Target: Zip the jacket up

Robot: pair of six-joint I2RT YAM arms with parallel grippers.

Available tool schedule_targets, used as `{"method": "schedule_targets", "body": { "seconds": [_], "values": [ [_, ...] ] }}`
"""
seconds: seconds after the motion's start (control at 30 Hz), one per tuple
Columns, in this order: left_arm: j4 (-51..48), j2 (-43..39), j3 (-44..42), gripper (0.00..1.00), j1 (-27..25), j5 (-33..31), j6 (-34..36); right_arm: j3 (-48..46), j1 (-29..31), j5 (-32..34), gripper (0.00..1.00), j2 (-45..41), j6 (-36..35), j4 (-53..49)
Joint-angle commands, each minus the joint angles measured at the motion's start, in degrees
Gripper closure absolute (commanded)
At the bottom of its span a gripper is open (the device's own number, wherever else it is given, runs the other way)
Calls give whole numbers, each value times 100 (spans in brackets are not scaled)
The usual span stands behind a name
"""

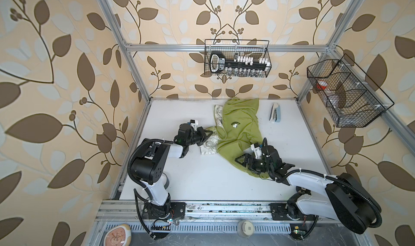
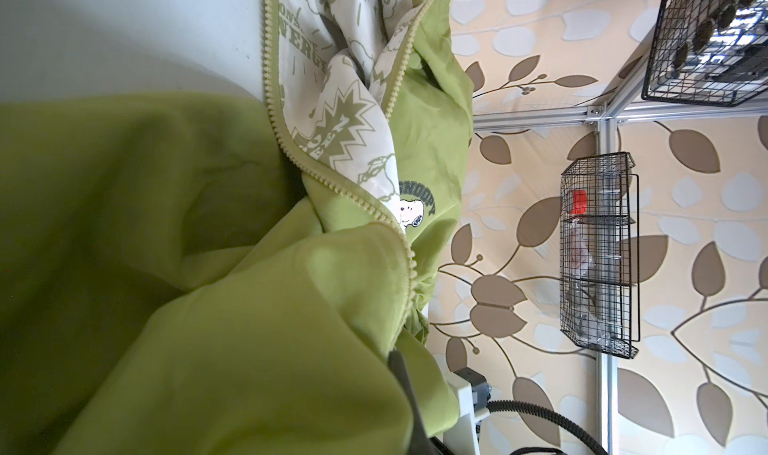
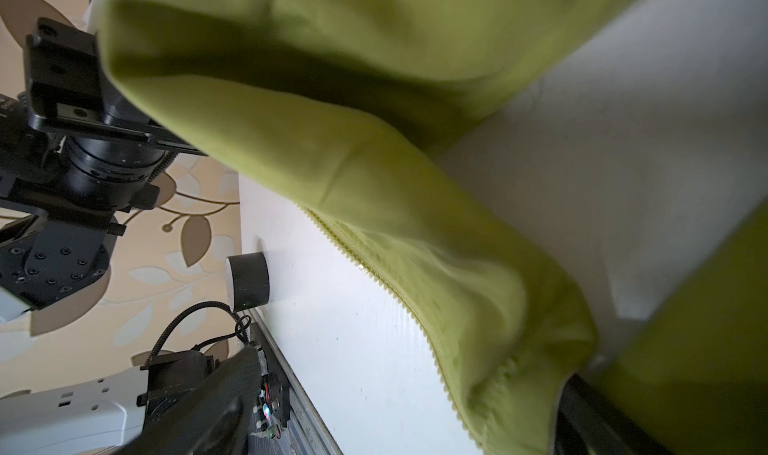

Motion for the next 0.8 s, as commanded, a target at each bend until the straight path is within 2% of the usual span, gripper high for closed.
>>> {"method": "schedule_targets", "body": {
  "seconds": [0.0, 0.07, 0.13, 0.2, 0.43, 0.5, 0.6, 0.77],
  "values": [
    [165, -224, -37, 100, -40, 87, 119, -168, -79, -221, 0, 159, 132, 423],
    [165, -223, -34, 100, -41, 92, 119, -252, -126, -352, 1, 267, 223, 677],
    [165, -234, -54, 100, -49, 89, 119, -234, -134, -205, 4, 312, 244, 541],
    [149, -252, -58, 100, -49, 87, 132, -232, -105, 35, 0, 283, 273, 376],
    [130, -256, -33, 100, -49, 85, 136, -414, 44, 473, 0, -70, 241, 596],
    [124, -265, -31, 100, -49, 87, 136, -353, 30, 523, 0, -148, 272, 329],
    [97, -276, -31, 100, -57, 69, 150, 244, 88, 308, 0, 117, -316, -795],
    [103, -274, -25, 100, -66, 71, 145, 147, 377, 507, 1, 20, -228, -574]
  ]
}}
